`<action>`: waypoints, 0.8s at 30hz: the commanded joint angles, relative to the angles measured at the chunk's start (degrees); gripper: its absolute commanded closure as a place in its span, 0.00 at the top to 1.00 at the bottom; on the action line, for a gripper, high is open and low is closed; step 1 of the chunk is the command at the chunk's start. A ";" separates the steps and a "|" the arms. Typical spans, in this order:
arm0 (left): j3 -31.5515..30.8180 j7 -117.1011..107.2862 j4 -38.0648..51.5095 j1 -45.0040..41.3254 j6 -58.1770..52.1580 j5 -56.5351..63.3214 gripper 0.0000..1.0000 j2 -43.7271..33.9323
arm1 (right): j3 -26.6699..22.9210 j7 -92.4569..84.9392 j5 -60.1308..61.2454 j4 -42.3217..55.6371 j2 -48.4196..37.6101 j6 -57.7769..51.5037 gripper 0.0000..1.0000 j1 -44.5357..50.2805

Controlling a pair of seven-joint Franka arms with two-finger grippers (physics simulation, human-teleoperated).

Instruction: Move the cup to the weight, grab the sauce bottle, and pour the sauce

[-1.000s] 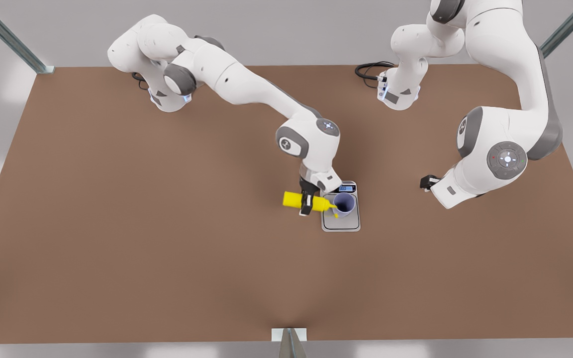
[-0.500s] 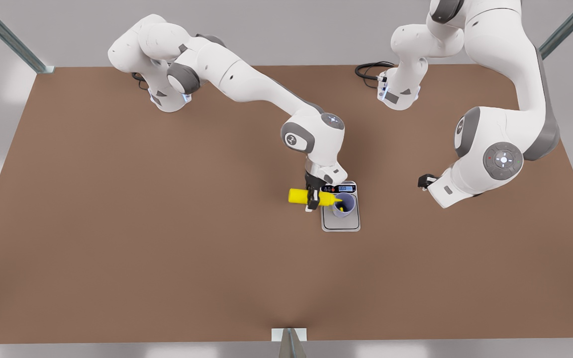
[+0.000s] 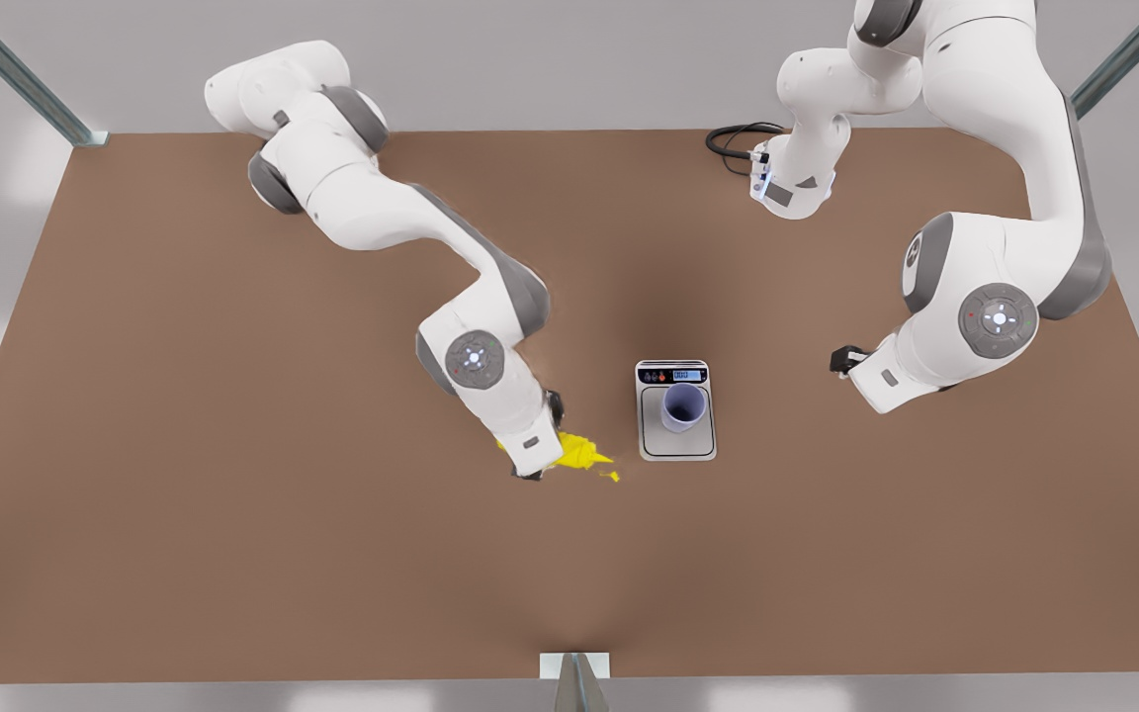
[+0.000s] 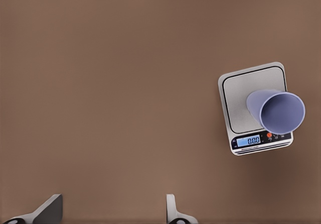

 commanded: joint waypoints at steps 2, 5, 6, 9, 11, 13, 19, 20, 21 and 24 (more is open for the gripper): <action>-0.01 0.07 0.00 0.00 -0.38 0.04 1.00 -0.07 | 0.25 -49.38 19.01 -2.06 -0.18 -1.41 0.49 -5.88; -0.01 0.07 0.00 0.00 -0.29 0.04 1.00 -0.07 | 2.97 -65.04 25.80 -3.12 -0.10 -3.95 0.49 -11.95; -0.01 0.07 0.00 0.00 -0.29 0.04 1.00 -0.07 | 4.99 -67.59 26.58 -3.29 0.34 -4.66 0.49 -14.23; -0.01 -0.02 -0.44 0.00 -0.29 0.04 1.00 -0.07 | 5.52 -83.06 38.71 -10.14 0.52 -6.15 0.49 -19.86; -0.01 0.07 -0.79 0.09 -0.29 0.04 1.00 -0.07 | 7.37 -91.06 44.78 -16.12 -0.71 -6.86 0.49 -23.64; -0.01 0.07 -0.79 0.09 -0.20 0.04 1.00 -0.07 | 7.37 -96.86 51.28 -20.96 -2.47 -6.42 0.49 -25.13; -0.01 0.07 -0.79 0.18 -0.38 0.22 1.00 -0.07 | 7.28 -112.07 69.30 -32.91 -4.93 6.15 0.49 -25.75; -0.01 0.07 -0.79 0.35 -0.38 0.22 1.00 -0.07 | 7.28 -113.39 70.97 -33.62 -5.11 7.90 0.49 -25.66; -0.01 0.16 -0.79 0.44 -0.38 0.30 1.00 -0.07 | 7.28 -113.74 72.55 -34.32 -5.11 9.66 0.49 -25.75; -0.01 0.16 -1.23 0.53 -0.29 0.30 1.00 -0.07 | 7.28 -113.74 77.56 -36.34 -5.19 16.78 0.49 -25.75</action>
